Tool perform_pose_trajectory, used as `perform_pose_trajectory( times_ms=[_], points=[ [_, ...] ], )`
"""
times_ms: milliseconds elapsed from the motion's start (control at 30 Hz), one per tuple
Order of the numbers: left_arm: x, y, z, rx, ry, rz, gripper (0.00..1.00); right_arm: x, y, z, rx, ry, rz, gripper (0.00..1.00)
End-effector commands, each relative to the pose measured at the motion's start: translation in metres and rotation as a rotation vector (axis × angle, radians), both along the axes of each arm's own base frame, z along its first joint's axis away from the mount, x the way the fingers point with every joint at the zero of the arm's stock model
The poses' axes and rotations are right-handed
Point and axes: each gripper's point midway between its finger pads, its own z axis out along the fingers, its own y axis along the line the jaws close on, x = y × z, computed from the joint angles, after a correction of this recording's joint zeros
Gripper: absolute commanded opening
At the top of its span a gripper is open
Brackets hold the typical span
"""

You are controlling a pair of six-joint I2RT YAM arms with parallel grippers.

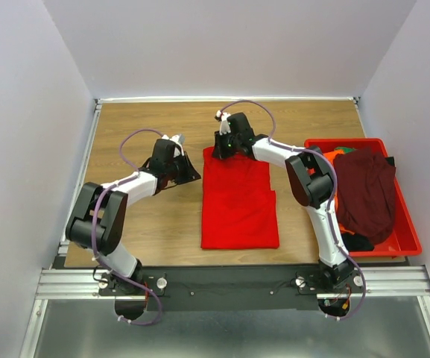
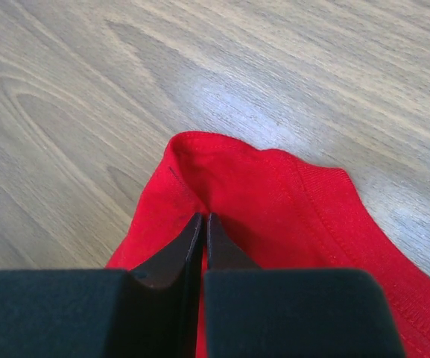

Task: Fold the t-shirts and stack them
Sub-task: Fold the tshirt

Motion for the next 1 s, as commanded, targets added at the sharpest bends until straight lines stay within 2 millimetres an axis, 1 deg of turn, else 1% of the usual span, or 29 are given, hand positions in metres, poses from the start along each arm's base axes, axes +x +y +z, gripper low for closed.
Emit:
perform_pose_trajectory(
  times_ms=[0,100,133,200,300,333,433,700,833,933,967],
  points=[
    [0.025,-0.008,0.004,-0.036,-0.034,0.043,0.11,0.006,0.001,0.026,0.016,-0.053,-0.025,0.11],
    [0.032,-0.013,0.003,-0.057,-0.037,0.043,0.11,0.006,0.002,0.027,0.019,-0.055,-0.020,0.11],
    [0.036,-0.015,0.006,-0.063,-0.046,0.045,0.11,0.006,0.003,0.028,0.023,-0.054,-0.019,0.11],
    [0.040,-0.019,0.007,-0.071,-0.047,0.043,0.11,0.006,0.003,0.028,0.025,-0.054,-0.018,0.11],
    [0.047,-0.024,0.001,-0.073,-0.034,0.051,0.11,0.007,0.004,0.030,0.027,-0.056,-0.019,0.11],
    [0.049,-0.024,-0.004,-0.066,-0.024,0.059,0.11,0.008,0.004,0.030,0.028,-0.059,-0.021,0.11],
    [0.055,-0.023,-0.010,-0.057,-0.015,0.082,0.10,0.010,0.004,0.035,0.030,-0.068,-0.028,0.11],
    [0.059,-0.024,-0.030,-0.040,0.019,0.095,0.08,0.013,0.003,0.042,0.031,-0.083,-0.042,0.11],
    [0.060,-0.019,-0.042,-0.019,0.045,0.134,0.04,0.013,0.000,0.043,0.024,-0.085,-0.057,0.10],
    [0.059,-0.016,-0.048,-0.009,0.060,0.154,0.00,0.013,-0.005,0.042,0.013,-0.084,-0.083,0.10],
    [0.059,-0.015,-0.049,-0.005,0.066,0.160,0.00,0.013,-0.006,0.044,0.012,-0.087,-0.089,0.09]
  ],
)
